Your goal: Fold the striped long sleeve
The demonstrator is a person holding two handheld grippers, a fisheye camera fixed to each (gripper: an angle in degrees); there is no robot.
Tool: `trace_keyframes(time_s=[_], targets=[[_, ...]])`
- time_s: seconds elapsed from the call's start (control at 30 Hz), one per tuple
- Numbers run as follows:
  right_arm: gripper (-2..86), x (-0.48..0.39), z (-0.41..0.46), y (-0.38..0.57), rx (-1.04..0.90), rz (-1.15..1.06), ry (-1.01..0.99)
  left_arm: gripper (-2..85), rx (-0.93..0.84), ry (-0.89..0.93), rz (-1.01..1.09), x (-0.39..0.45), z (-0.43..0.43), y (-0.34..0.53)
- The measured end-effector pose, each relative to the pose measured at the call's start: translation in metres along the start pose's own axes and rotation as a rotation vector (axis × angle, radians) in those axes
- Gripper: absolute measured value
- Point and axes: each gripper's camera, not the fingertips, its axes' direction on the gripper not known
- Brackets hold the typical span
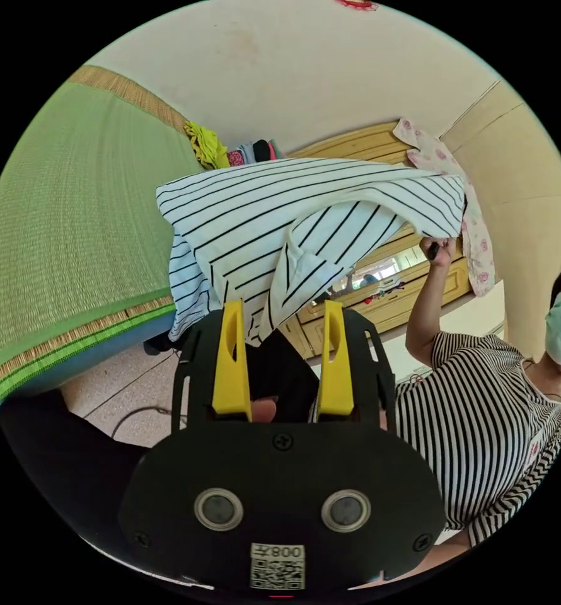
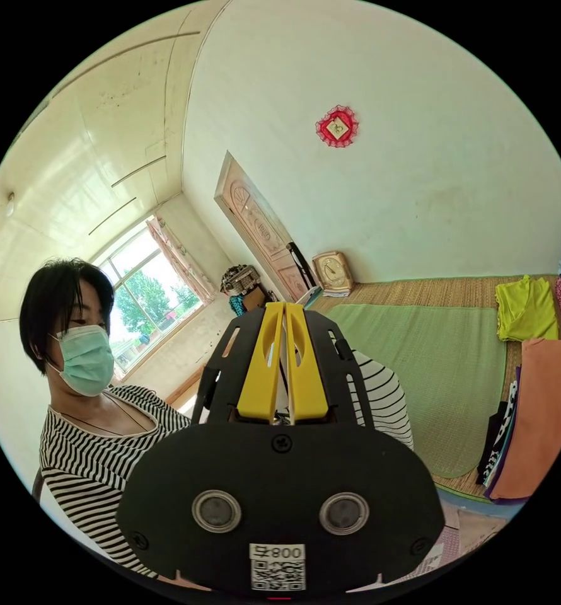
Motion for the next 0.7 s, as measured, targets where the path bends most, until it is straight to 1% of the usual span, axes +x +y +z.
trace_keyframes(time_s=[0.03, 0.1, 0.13, 0.2, 0.33, 0.43, 0.5, 0.53, 0.6, 0.63, 0.7], targets=[[0.1, 0.001, 0.0, 0.002, -0.005, 0.005, -0.004, 15.0, -0.017, -0.012, -0.001, 0.002, 0.005, 0.002], [0.1, 0.001, 0.001, 0.005, -0.013, 0.015, -0.005, 11.1, -0.073, -0.039, -0.001, 0.012, 0.024, 0.006], [0.1, 0.001, 0.0, 0.007, -0.019, 0.02, -0.001, 9.4, -0.079, -0.03, -0.003, 0.015, 0.028, 0.007], [0.1, 0.002, -0.005, 0.009, -0.022, 0.032, 0.007, 3.6, -0.077, 0.044, -0.016, 0.028, 0.035, 0.014], [0.1, 0.004, -0.032, 0.016, 0.005, 0.046, 0.054, 2.0, -0.044, 0.021, 0.008, 0.059, 0.019, 0.029], [0.1, 0.01, -0.058, 0.024, 0.043, 0.069, 0.095, 1.4, 0.04, -0.047, 0.032, 0.087, -0.021, 0.043], [0.1, 0.015, -0.073, 0.029, 0.068, 0.085, 0.109, 1.1, 0.175, -0.116, 0.064, 0.116, -0.07, 0.052], [0.1, 0.018, -0.082, 0.032, 0.084, 0.093, 0.11, 1.1, 0.203, -0.139, 0.077, 0.125, -0.081, 0.053], [0.1, 0.021, -0.092, 0.037, 0.099, 0.1, 0.093, 1.0, 0.296, -0.238, 0.168, 0.168, -0.125, 0.056], [0.1, 0.022, -0.097, 0.04, 0.104, 0.095, 0.079, 0.9, 0.315, -0.264, 0.198, 0.18, -0.134, 0.057], [0.1, 0.021, -0.102, 0.043, 0.102, 0.088, 0.056, 0.9, 0.379, -0.365, 0.312, 0.233, -0.165, 0.06]])
